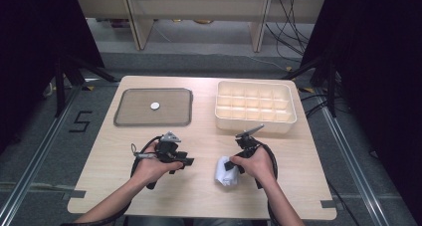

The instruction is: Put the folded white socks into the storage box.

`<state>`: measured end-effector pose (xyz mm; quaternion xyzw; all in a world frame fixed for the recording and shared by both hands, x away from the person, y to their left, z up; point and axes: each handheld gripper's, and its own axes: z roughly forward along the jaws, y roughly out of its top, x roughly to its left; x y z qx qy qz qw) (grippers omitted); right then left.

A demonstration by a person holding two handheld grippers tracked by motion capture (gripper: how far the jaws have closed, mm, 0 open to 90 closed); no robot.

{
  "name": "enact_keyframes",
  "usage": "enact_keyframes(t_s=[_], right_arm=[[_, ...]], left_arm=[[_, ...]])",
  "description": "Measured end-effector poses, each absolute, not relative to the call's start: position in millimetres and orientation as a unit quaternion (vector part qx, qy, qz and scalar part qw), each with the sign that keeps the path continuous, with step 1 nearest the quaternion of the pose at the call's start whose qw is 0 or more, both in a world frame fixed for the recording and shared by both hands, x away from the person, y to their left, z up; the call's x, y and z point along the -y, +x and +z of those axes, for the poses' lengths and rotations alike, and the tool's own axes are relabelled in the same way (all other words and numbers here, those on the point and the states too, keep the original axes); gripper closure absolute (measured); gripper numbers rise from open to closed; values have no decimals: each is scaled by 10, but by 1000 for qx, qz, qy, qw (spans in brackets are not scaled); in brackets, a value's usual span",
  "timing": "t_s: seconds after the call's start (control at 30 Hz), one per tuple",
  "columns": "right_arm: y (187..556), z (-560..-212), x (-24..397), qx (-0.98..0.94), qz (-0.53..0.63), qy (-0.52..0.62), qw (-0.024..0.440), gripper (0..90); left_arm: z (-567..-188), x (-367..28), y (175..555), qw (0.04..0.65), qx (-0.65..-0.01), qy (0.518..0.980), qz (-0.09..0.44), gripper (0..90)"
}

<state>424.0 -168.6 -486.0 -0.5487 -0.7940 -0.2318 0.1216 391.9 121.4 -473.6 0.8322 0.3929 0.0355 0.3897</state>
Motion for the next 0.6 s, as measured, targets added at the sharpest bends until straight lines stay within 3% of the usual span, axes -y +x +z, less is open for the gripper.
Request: enact_keyframes(t_s=[0.33,0.6], right_arm=[[4189,-4834,1705,785,-241,-555,132,650],[4161,-4813,1712,779,-246,-567,108,660]], left_arm=[[-4745,-1488,3921,392,-408,823,55,555],[-4758,-1645,3921,404,-411,811,101,473]])
